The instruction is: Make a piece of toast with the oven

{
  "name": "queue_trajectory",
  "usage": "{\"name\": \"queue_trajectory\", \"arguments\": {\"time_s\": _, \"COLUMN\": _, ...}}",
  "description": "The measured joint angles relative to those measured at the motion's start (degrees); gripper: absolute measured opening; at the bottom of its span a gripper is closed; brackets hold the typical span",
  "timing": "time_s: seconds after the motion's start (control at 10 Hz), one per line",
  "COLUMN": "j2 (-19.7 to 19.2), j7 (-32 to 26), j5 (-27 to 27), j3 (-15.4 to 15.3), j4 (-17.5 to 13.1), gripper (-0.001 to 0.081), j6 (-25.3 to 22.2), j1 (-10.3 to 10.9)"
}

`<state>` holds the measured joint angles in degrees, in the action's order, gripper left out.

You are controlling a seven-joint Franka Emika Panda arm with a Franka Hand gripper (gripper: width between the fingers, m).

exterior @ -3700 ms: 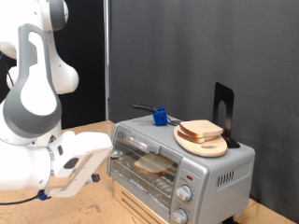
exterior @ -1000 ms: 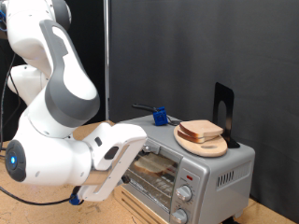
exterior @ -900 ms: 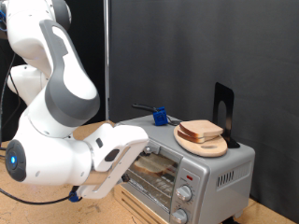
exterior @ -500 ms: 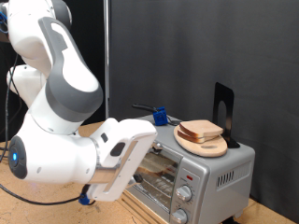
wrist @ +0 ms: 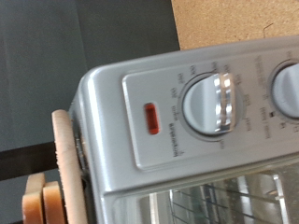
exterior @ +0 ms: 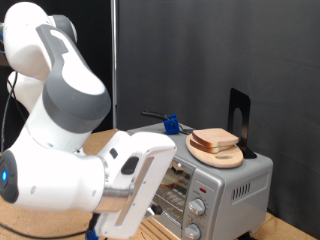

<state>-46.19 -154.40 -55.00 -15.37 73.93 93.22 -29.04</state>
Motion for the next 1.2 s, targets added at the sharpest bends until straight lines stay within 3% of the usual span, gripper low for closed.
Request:
{"name": "queue_trajectory", "arguments": {"time_s": 0.1, "j2": -2.07, "j7": -0.26, "j5": 1.16, "j3": -0.11, "j4": -2.76, "gripper": 0.0682, "j6": -1.92, "j1": -0.11}}
{"name": "queue_trajectory", "arguments": {"time_s": 0.3, "j2": -4.84, "j7": -1.10, "j5": 2.17, "j3": -0.55, "j4": -5.24, "gripper": 0.0682, "j6": -5.55, "j1": -0.92}}
{"name": "queue_trajectory", "arguments": {"time_s": 0.7, "j2": -6.76, "j7": -0.94, "j5": 4.00, "j3": -1.77, "j4": -5.28, "gripper": 0.0682, "j6": -7.58, "j1": -2.72}}
{"name": "queue_trajectory", "arguments": {"time_s": 0.8, "j2": -6.75, "j7": 3.23, "j5": 3.72, "j3": -1.81, "j4": -5.32, "gripper": 0.0682, "j6": -7.51, "j1": -2.71}}
{"name": "queue_trajectory", "arguments": {"time_s": 0.9, "j2": -6.74, "j7": 0.23, "j5": 3.33, "j3": -2.48, "j4": -5.05, "gripper": 0.0682, "j6": -7.55, "j1": -3.04}}
{"name": "queue_trajectory", "arguments": {"time_s": 1.2, "j2": -6.58, "j7": -1.67, "j5": 1.88, "j3": -5.81, "j4": -2.26, "gripper": 0.0682, "j6": -7.06, "j1": -5.24}}
